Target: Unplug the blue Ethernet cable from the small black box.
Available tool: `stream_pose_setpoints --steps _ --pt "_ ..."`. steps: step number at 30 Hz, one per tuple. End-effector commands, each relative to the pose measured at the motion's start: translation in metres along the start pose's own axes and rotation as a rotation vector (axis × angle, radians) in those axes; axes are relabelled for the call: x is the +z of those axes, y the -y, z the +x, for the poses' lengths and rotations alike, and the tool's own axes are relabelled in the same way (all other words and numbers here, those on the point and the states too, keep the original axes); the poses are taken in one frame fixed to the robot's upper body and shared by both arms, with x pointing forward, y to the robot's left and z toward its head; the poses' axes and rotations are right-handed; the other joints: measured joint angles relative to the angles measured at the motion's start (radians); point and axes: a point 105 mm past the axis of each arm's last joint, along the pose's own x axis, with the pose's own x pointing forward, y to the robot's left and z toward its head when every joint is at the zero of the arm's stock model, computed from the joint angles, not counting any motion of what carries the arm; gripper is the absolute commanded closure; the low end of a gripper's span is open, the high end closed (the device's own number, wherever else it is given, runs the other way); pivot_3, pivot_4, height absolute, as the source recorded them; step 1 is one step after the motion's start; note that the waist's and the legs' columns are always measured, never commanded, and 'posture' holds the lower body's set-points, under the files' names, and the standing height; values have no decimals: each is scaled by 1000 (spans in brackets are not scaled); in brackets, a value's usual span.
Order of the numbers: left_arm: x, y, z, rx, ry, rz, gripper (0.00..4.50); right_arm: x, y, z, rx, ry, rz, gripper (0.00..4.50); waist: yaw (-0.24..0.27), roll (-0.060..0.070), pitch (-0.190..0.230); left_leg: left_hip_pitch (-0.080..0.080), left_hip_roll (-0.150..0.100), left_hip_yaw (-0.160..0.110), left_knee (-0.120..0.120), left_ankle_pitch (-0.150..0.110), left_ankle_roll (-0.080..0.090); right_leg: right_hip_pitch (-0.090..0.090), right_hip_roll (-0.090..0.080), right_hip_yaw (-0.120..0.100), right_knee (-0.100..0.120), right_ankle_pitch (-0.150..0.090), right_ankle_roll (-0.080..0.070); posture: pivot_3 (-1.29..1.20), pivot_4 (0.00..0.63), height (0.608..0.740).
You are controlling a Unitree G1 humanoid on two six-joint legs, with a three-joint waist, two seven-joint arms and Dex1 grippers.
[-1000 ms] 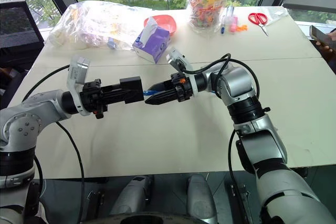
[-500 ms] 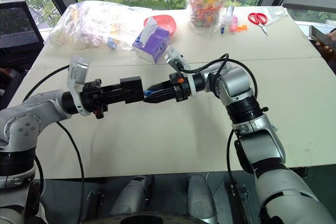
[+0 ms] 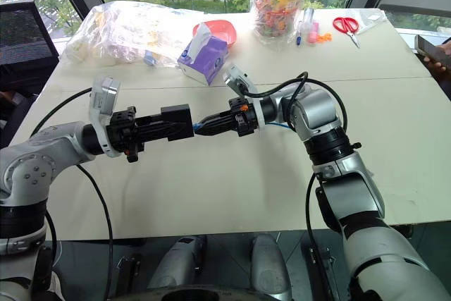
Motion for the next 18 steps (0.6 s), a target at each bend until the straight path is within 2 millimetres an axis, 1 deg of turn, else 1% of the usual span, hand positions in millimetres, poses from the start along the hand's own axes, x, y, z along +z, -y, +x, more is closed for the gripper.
stream_pose_setpoints --steps 1,4,6,7,9,12,13,15,18 --pt "1 12 -4 -37 -23 27 3993 1 16 -20 -94 -26 -29 4472 0 0 0 0 0 0 0 0 0 0 0 0 0 0 0 0 150 726" --pt "2 14 -7 -41 -23 26 3993 -11 33 -38 -180 -57 -1 4472 1 0 0 0 0 0 0 0 0 0 0 0 0 0 0 0 150 726" --pt "2 14 -9 -34 -30 27 3993 -22 48 -56 -273 -84 21 4472 4 0 0 0 0 0 0 0 0 0 0 0 0 0 0 0 150 726" --pt "1 14 -10 -30 -35 28 3993 -25 53 -64 -311 -91 28 4472 14 -1 0 0 0 0 0 0 0 1 0 0 0 0 0 0 150 726" --pt "1 14 -12 -18 -35 27 3993 -26 60 -77 -364 -80 37 4472 25 -1 1 0 -1 0 1 0 0 2 -1 0 -3 0 0 0 150 726" --pt "2 12 -12 3 -25 29 3993 -24 65 -87 -406 -57 25 4472 10 -1 1 -1 0 1 0 0 0 0 -1 0 -3 0 0 0 150 726" --pt "2 9 -11 19 -17 28 3993 -25 67 -90 -439 -65 -4 4472 3 -1 1 -1 0 1 -1 0 0 0 0 0 -3 0 0 0 150 726" --pt "3 0 -8 57 4 28 3993 -25 75 -93 -515 -65 -65 4472 -2 -1 1 -1 0 1 -1 0 0 -1 0 0 -1 0 0 0 150 726" --pt "3 -14 -5 118 45 20 3993 -23 86 -96 -633 -18 -152 4472 -1 -1 1 -1 0 1 -1 0 0 -1 0 0 -1 0 0 0 150 726"
